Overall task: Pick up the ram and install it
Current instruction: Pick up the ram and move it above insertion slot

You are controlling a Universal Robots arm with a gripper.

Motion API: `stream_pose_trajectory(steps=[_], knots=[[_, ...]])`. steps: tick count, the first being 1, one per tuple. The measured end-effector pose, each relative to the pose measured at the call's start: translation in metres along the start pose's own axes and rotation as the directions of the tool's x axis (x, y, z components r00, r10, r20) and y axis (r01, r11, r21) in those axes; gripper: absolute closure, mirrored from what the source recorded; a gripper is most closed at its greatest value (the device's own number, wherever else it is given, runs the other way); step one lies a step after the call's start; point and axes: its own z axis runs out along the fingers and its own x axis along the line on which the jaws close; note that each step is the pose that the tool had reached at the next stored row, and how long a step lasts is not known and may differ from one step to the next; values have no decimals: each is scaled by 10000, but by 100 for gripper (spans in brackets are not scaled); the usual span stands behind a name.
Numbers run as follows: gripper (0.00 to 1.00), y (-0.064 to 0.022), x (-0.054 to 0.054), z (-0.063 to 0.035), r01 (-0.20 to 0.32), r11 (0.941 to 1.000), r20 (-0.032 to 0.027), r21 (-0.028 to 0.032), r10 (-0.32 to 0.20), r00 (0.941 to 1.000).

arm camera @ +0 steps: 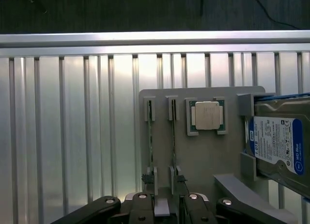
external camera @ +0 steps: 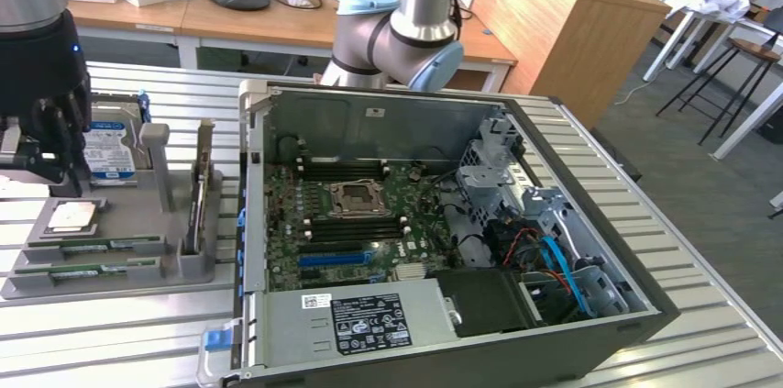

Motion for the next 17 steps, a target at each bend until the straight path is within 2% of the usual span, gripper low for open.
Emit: stream_pose_trajectory(steps=[8,14,17], knots=[[70,-105,-5,-2,0,10000,1,1,0,10000],[70,-112,-6,3,-1,10000,1,1,1,10000],[70,-113,-4,38,-1,10000,0,0,1,10000]])
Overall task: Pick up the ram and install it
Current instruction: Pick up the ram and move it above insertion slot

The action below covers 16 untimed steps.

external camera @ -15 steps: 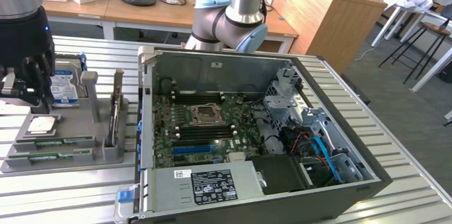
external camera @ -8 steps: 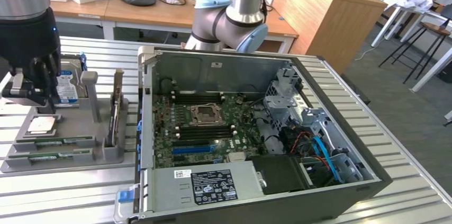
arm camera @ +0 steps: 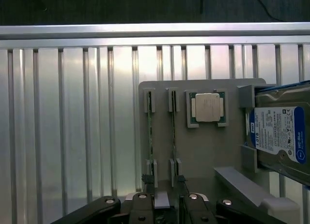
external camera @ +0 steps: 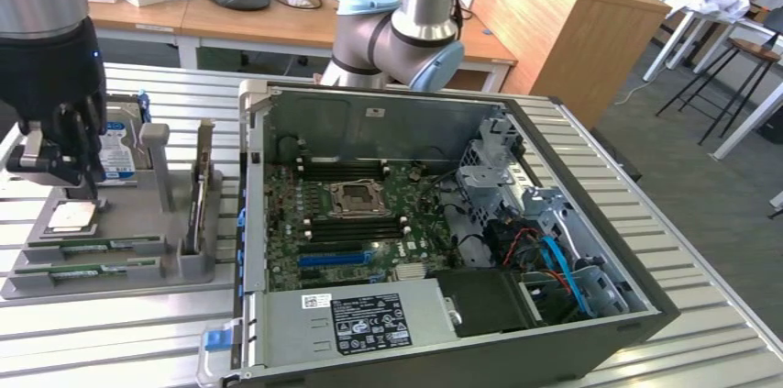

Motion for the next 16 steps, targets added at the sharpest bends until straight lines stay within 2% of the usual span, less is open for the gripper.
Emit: stream_pose_trajectory(steps=[16], knots=[[70,-4,6,194,1,10000,1,0,-1,10000]])
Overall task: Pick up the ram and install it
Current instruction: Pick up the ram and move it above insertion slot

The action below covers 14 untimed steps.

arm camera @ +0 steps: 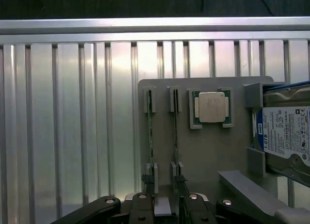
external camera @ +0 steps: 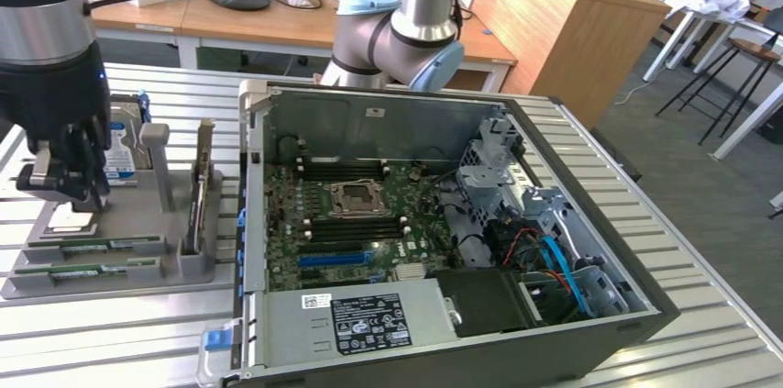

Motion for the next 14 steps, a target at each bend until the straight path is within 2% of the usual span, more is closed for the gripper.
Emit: stream_pose_trajectory(steps=[10,14], knots=[[70,-3,3,113,0,10000,0,0,0,10000],[70,-3,4,127,0,10000,-1,-1,0,10000]])
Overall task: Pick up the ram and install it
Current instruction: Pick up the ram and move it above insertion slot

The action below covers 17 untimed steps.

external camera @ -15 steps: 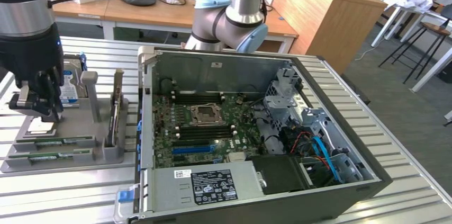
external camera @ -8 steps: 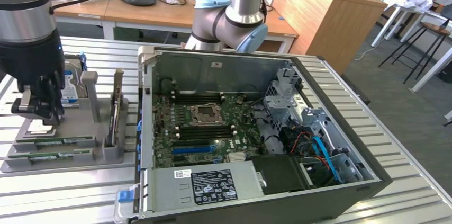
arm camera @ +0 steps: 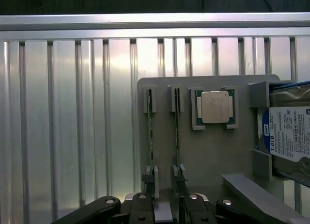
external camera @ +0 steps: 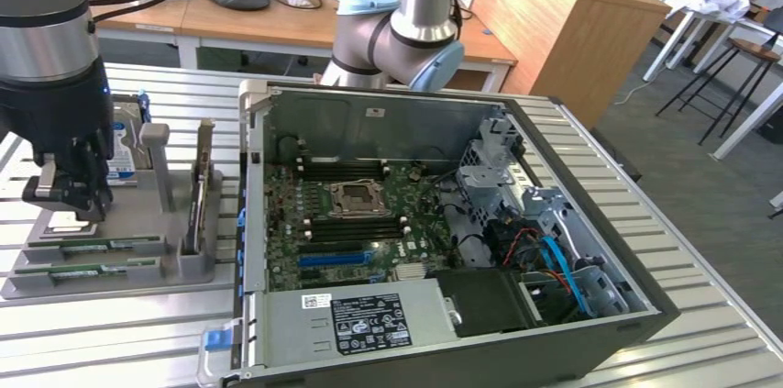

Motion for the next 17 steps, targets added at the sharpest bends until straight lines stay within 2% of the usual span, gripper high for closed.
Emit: stream_pose_trajectory(steps=[7,8,9,17], knots=[[69,0,0,1,0,10000,1,1,0,10000],[63,0,0,1,-1,10000,1,1,1,10000],[63,0,0,2,-1,10000,1,1,1,10000],[63,-2,3,106,-1,10000,3,1,1,10000]])
